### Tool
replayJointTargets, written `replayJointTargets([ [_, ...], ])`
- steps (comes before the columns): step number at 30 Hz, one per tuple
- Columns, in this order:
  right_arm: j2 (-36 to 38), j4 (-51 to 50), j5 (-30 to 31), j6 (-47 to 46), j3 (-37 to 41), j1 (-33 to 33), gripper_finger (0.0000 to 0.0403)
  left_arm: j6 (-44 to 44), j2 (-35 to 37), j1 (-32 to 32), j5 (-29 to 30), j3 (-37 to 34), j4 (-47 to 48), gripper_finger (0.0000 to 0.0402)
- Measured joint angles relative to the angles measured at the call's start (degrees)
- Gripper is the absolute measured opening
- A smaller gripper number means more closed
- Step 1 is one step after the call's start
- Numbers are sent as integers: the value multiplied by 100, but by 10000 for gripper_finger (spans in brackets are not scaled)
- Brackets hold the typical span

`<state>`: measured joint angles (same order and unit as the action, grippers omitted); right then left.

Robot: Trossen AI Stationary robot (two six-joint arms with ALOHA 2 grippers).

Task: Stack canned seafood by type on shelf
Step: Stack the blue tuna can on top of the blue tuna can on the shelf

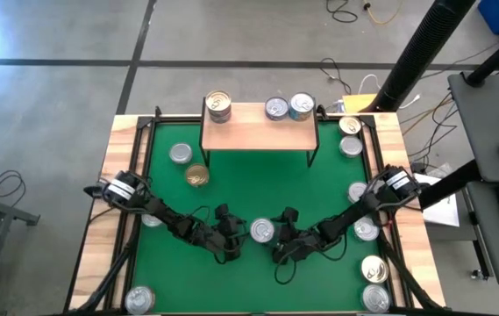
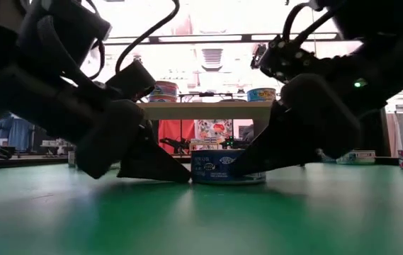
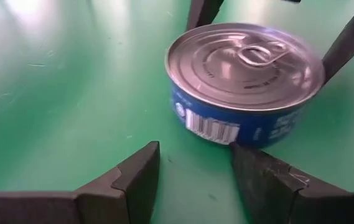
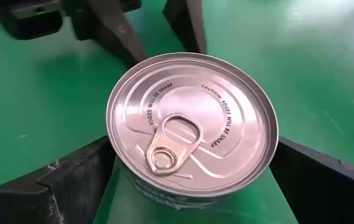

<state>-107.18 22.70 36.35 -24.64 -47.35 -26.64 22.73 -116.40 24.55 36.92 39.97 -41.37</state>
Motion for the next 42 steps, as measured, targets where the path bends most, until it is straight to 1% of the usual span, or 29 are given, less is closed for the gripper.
replayJointTargets([
  [4,13,22,-206,143,17,171,401,8,-321,-32,132,70,-407,187],
  [8,13,50,-226,194,28,233,401,-7,-523,-32,267,192,-624,187],
  [15,13,-35,-185,151,19,259,401,-10,-531,-49,170,179,-723,187],
  [20,14,-74,61,264,11,254,401,15,-531,-60,111,171,-755,187],
  [27,13,-98,53,261,7,263,400,24,-531,-60,100,172,-764,187],
  [29,14,-103,53,242,7,269,400,-66,-533,-62,62,165,-865,187],
  [34,17,-176,45,-81,13,361,400,-602,-550,-84,-220,137,-1296,188],
  [42,22,-181,71,12,30,320,400,-820,-550,-76,-274,188,-1335,188],
])
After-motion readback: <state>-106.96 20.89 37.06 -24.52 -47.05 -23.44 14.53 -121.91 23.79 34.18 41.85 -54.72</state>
